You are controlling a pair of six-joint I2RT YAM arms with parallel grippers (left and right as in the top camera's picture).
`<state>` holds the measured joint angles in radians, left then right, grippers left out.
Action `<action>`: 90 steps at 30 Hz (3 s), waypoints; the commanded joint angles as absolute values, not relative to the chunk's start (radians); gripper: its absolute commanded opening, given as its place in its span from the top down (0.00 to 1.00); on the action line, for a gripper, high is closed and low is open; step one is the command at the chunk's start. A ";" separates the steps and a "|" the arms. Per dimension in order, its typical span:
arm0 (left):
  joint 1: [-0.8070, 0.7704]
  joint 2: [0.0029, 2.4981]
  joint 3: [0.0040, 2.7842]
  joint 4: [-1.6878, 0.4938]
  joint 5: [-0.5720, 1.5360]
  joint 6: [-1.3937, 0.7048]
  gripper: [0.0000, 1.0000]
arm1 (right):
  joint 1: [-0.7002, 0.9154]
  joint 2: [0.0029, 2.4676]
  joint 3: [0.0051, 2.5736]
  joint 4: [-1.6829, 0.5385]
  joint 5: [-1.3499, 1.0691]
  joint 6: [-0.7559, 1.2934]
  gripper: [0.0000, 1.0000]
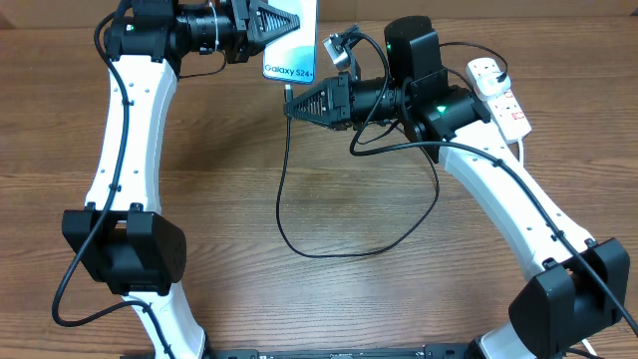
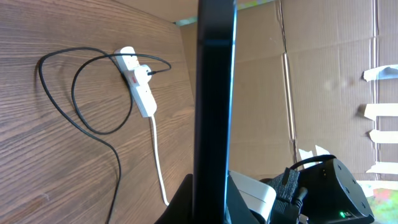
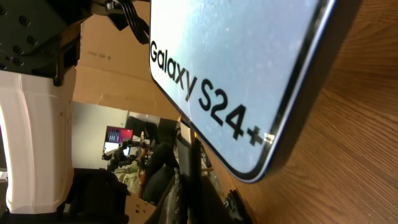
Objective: Plug charger to phone and switch on socket
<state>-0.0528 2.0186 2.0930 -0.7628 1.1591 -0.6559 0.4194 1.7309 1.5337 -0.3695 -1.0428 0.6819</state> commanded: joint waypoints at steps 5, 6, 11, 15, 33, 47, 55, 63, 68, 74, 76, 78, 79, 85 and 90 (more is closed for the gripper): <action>-0.055 2.024 2.097 -0.759 1.209 -0.659 0.96 | 0.417 1.723 1.554 -0.368 -1.033 0.688 0.96; -0.055 2.024 2.097 -0.759 1.209 -0.659 0.96 | 0.417 1.723 1.554 -0.368 -1.030 0.688 0.96; -0.055 2.024 2.097 -0.759 1.225 -0.661 0.96 | 0.417 1.723 1.554 -0.364 -1.018 0.689 0.96; -0.055 2.024 2.097 -0.759 1.224 -0.662 0.96 | 0.417 1.723 1.554 -0.360 -1.010 0.689 0.96; -0.055 2.024 2.097 -0.759 1.168 -0.658 0.96 | 0.417 1.723 1.554 -0.352 -1.010 0.712 0.96; -0.055 2.024 2.097 -0.759 1.161 -0.659 0.96 | 0.417 1.723 1.554 -0.348 -1.010 0.711 0.96; -0.055 2.024 2.097 -0.759 1.176 -0.659 0.96 | 0.417 1.723 1.554 -0.348 -1.009 0.711 0.96; -0.055 2.024 2.097 -0.759 1.199 -0.659 0.96 | 0.417 1.723 1.554 -0.346 -1.010 0.712 0.96; -0.055 2.024 2.097 -0.759 1.202 -0.659 0.96 | 0.417 1.723 1.554 -0.345 -1.009 0.715 0.96; -0.055 2.024 2.097 -0.759 1.202 -0.659 0.96 | 0.417 1.723 1.554 -0.345 -1.002 0.730 0.96; -0.055 2.024 2.097 -0.759 1.203 -0.659 0.96 | 0.417 1.723 1.554 -0.345 -1.002 0.730 0.96; -0.055 2.024 2.097 -0.759 1.204 -0.659 0.96 | 0.417 1.723 1.554 -0.345 -1.002 0.730 0.96; -0.055 2.024 2.097 -0.759 1.205 -0.659 0.96 | 0.417 1.723 1.554 -0.345 -1.002 0.730 0.96; -0.055 2.024 2.097 -0.759 1.205 -0.659 0.96 | 0.417 1.723 1.554 -0.345 -1.002 0.733 0.96; -0.055 2.024 2.097 -0.759 1.205 -0.659 0.96 | 0.417 1.723 1.554 -0.345 -1.002 0.733 0.96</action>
<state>-0.0528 2.0186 2.0930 -0.7624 1.1507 -0.6559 0.4194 1.7309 1.5337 -0.3580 -1.0138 0.7296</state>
